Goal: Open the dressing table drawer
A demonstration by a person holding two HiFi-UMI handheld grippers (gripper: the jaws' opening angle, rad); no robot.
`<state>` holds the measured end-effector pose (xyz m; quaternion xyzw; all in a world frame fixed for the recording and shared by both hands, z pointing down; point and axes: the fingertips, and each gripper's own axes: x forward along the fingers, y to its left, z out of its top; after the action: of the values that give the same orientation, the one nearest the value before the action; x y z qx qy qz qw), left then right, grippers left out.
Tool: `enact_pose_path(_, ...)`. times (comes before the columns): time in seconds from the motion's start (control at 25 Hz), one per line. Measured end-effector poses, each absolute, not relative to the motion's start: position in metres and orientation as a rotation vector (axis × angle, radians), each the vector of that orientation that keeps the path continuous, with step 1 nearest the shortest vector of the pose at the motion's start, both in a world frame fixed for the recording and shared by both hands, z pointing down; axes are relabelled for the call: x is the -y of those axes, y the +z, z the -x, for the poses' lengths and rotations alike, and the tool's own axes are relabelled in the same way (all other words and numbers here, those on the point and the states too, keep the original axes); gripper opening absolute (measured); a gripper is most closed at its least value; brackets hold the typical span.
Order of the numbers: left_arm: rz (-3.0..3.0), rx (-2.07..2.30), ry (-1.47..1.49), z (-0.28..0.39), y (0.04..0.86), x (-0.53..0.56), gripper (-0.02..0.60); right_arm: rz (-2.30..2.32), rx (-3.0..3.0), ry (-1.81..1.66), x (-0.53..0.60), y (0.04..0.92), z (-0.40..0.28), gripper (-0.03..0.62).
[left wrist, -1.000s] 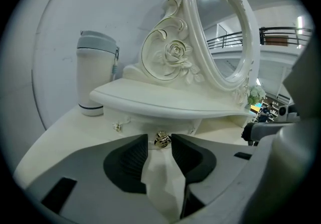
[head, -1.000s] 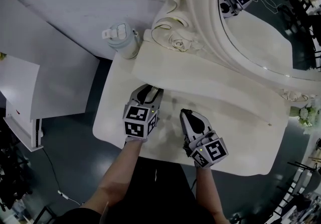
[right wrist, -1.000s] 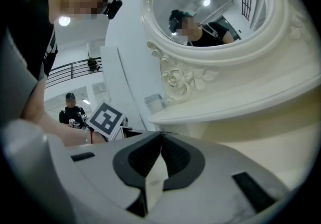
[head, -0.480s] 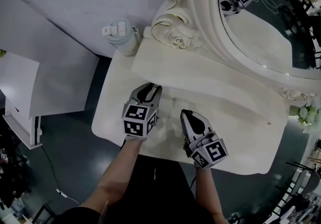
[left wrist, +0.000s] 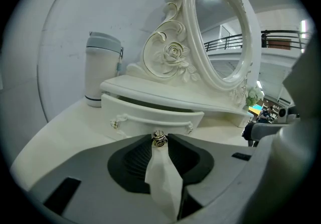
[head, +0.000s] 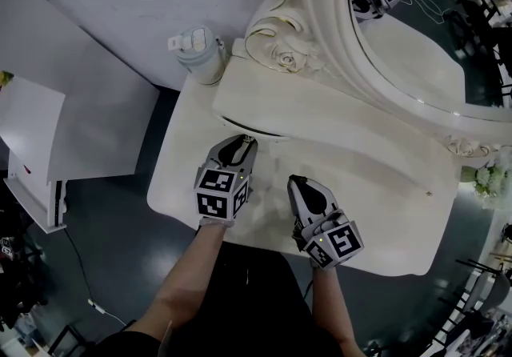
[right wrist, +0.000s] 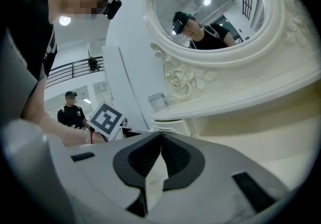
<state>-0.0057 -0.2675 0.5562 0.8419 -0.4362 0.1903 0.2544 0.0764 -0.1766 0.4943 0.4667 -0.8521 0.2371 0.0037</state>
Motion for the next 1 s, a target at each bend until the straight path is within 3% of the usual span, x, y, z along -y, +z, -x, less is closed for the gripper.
enact_pose_path(1.0,-2.256,1.186,0.502,0.019,0.556,0.236,0.114,-1.441,2.671,0.724,0.149,0.489,-0.069,0.006)
